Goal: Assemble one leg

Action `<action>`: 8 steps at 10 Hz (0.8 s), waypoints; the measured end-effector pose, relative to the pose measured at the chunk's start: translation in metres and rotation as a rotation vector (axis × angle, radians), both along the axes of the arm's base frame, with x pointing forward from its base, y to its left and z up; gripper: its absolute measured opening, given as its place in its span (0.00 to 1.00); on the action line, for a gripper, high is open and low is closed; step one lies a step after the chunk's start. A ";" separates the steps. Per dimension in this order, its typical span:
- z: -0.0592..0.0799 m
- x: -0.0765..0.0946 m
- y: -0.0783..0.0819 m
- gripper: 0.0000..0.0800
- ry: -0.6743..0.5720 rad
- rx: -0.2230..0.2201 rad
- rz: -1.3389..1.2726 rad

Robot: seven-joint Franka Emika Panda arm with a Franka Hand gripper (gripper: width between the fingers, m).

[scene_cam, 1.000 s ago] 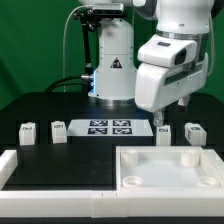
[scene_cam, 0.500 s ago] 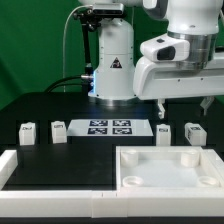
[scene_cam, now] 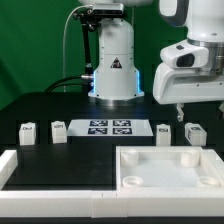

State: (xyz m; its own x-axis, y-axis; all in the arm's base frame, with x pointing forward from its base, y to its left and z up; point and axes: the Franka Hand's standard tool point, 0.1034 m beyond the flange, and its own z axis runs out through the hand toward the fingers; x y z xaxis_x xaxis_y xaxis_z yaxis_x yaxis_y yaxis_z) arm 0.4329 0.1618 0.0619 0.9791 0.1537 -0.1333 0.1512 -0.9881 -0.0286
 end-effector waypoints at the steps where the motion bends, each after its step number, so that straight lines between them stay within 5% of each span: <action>1: -0.001 -0.004 -0.002 0.81 0.033 -0.011 0.004; 8: -0.008 -0.020 -0.007 0.81 0.645 -0.167 0.034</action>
Offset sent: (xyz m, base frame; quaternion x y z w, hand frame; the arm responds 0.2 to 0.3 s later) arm 0.0000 0.0000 0.0000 0.0000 -0.1790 0.0000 0.9838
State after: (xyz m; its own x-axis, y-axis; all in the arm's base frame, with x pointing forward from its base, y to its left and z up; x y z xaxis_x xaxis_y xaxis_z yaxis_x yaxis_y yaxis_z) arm 0.4134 0.1550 0.0534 0.6902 0.1095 -0.7153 0.1859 -0.9821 0.0290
